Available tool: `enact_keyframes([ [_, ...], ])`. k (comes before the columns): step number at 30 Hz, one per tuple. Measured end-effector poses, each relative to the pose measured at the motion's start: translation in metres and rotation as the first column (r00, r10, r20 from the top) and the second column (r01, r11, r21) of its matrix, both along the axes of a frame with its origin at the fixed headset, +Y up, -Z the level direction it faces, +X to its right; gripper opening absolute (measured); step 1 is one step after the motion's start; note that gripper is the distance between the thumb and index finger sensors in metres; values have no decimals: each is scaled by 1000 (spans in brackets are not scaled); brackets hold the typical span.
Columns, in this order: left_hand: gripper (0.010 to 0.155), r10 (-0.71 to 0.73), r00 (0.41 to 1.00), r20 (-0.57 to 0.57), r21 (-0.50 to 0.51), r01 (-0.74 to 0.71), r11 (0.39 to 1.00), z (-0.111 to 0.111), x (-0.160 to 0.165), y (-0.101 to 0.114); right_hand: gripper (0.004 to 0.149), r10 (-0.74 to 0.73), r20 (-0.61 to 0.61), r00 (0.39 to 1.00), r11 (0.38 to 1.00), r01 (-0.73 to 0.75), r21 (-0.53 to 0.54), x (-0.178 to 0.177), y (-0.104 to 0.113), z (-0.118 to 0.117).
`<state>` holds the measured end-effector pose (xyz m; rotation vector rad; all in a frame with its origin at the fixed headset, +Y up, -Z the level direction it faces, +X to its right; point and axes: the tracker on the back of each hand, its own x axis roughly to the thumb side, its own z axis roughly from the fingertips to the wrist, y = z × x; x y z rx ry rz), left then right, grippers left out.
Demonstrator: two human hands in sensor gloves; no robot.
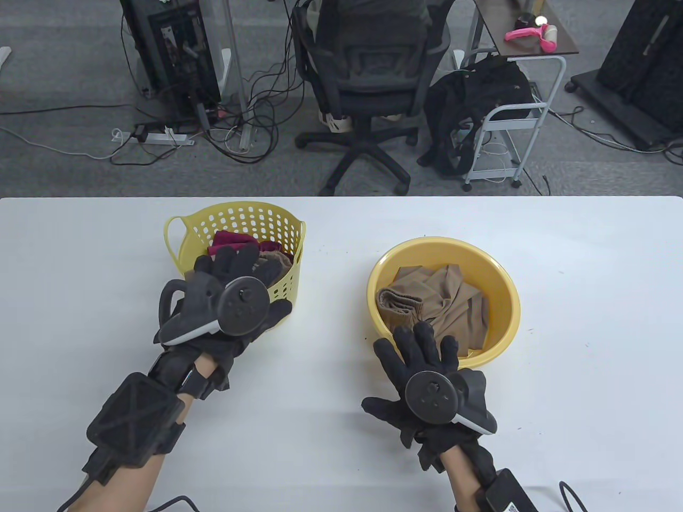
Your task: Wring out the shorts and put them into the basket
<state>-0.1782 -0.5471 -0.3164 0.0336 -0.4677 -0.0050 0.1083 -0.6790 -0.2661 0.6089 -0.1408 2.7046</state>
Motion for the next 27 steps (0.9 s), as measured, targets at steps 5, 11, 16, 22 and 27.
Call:
enact_keyframes([
  [5, 77, 13, 997, 79, -8, -12, 1000, 28, 12, -17, 95, 9, -8, 1000, 1000, -9, 0, -2, 0, 1],
  [11, 80, 79, 991, 113, -16, -77, 997, 45, 20, -47, 96, 17, -14, 1000, 1000, -17, -3, -3, 0, 2],
  [16, 81, 80, 991, 105, -16, -79, 997, 49, 20, -76, 96, 25, -21, 999, 1000, -25, -8, -5, -1, 3],
  [22, 82, 113, 989, 93, -18, -112, 994, 48, 21, -104, 97, 35, -23, 999, 999, -35, -16, -6, -1, 3],
  [27, 81, 123, 987, 102, -26, -121, 992, 47, 26, -124, 97, 41, -27, 999, 999, -42, -21, -8, -2, 4],
])
